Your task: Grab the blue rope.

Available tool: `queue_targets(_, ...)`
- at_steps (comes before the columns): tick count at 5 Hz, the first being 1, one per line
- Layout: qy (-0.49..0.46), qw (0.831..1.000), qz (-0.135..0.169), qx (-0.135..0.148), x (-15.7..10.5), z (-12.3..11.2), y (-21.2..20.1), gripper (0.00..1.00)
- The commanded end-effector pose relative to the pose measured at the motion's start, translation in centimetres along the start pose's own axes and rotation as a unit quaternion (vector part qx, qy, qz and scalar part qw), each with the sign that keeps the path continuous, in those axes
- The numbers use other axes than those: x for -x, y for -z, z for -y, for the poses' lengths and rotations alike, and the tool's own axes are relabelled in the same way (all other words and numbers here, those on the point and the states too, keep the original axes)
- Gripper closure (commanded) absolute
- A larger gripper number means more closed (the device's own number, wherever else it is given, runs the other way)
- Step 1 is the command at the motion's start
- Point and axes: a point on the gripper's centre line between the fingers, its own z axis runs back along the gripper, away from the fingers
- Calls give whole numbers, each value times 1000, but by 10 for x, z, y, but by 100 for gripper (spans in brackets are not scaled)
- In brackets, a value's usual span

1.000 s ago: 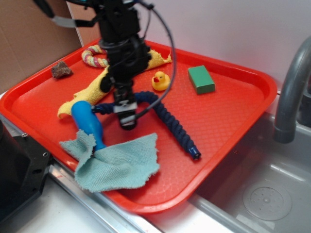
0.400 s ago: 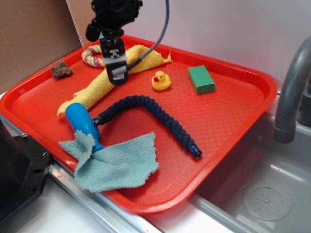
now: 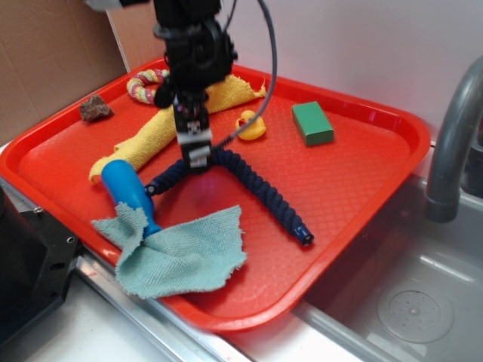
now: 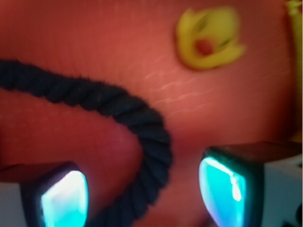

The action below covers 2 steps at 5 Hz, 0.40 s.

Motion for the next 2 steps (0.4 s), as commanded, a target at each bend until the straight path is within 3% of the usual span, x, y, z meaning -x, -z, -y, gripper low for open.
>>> queue_targets(1, 12, 999, -32, 24, 0, 14, 28, 44)
queue_targets(2, 13, 1000, -27, 8, -1, 15, 19, 100)
